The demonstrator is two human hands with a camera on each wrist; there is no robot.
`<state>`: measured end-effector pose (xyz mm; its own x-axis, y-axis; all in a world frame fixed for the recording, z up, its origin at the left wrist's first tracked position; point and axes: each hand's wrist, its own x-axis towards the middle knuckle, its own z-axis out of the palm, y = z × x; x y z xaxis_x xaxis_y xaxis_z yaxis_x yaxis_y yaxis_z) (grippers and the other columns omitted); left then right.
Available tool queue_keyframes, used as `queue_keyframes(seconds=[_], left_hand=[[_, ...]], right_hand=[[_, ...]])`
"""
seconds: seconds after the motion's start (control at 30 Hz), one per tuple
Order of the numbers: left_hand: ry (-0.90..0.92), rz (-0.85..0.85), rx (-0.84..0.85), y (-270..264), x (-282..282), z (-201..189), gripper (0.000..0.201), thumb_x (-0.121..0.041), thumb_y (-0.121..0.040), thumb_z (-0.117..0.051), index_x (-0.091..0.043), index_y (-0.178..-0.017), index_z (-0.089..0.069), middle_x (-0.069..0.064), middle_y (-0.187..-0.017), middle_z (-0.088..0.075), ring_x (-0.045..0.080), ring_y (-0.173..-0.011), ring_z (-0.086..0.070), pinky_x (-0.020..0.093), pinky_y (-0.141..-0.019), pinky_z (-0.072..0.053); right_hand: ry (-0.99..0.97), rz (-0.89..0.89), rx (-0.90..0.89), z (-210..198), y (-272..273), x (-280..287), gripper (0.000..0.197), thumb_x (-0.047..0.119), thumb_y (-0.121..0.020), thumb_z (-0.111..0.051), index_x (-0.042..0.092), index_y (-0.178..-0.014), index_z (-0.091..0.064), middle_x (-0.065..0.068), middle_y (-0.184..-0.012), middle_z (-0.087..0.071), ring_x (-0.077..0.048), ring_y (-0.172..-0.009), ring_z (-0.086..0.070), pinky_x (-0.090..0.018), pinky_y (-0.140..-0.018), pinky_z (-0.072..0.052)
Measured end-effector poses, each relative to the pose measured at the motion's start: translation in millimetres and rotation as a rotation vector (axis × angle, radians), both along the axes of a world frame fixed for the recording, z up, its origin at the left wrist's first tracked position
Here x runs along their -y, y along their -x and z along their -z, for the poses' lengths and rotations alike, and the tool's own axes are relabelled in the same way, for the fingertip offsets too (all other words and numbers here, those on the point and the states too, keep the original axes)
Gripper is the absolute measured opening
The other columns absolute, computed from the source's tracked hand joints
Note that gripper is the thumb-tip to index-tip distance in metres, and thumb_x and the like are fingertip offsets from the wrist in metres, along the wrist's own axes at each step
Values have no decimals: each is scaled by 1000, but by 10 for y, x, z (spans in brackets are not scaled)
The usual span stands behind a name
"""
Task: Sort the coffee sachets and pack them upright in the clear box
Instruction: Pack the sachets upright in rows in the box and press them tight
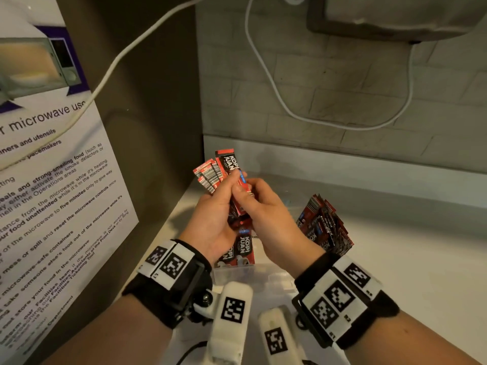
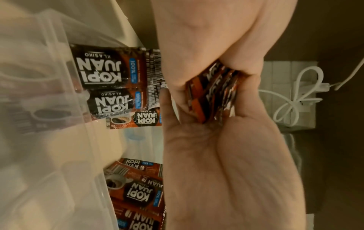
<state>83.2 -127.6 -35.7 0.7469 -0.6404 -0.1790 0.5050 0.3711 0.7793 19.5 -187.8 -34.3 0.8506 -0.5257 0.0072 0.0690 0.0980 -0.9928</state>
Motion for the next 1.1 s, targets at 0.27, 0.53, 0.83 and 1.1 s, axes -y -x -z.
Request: queue_keyframes(seconds=[0.27, 0.53, 0.83, 1.1], left_hand=[[-73, 52, -10, -85, -42, -3, 30, -30, -86, -67, -10, -108, -68, 14, -94, -75, 27, -80, -73, 41, -71, -59], [-104, 42, -172, -213, -47, 13, 16, -24, -83, -71, -15, -76, -60, -1, -59, -60, 13, -50, -61, 32, -54, -55], [-135, 282, -26, -110, -85, -24, 31, -1, -63, -73, -13, -89, -62, 13, -77, -70, 22, -63, -62, 27, -47, -50], [-243, 100, 167, -168, -54, 8, 32, 11, -72, -70, -14, -91, -61, 9, -77, -69, 22, -63, -68, 29, -52, -52]], right_hand=[[194, 125, 12, 39, -2, 225, 10, 11, -86, -68, 11, -96, -65, -5, -87, -70, -20, -81, -70, -35, -71, -58], [131, 168, 97, 1, 84, 438, 35, -11, -86, -51, 19, -83, -70, 0, -89, -68, -4, -79, -63, -14, -67, -47], [379, 237, 183, -18, 117, 491, 58, -24, -79, -41, 21, -98, -71, -4, -123, -55, -1, -105, -53, -5, -76, -44], [88, 245, 90, -6, 110, 532, 50, 3, -84, -66, 17, -129, -49, -6, -106, -61, -14, -78, -61, -19, -55, -47]])
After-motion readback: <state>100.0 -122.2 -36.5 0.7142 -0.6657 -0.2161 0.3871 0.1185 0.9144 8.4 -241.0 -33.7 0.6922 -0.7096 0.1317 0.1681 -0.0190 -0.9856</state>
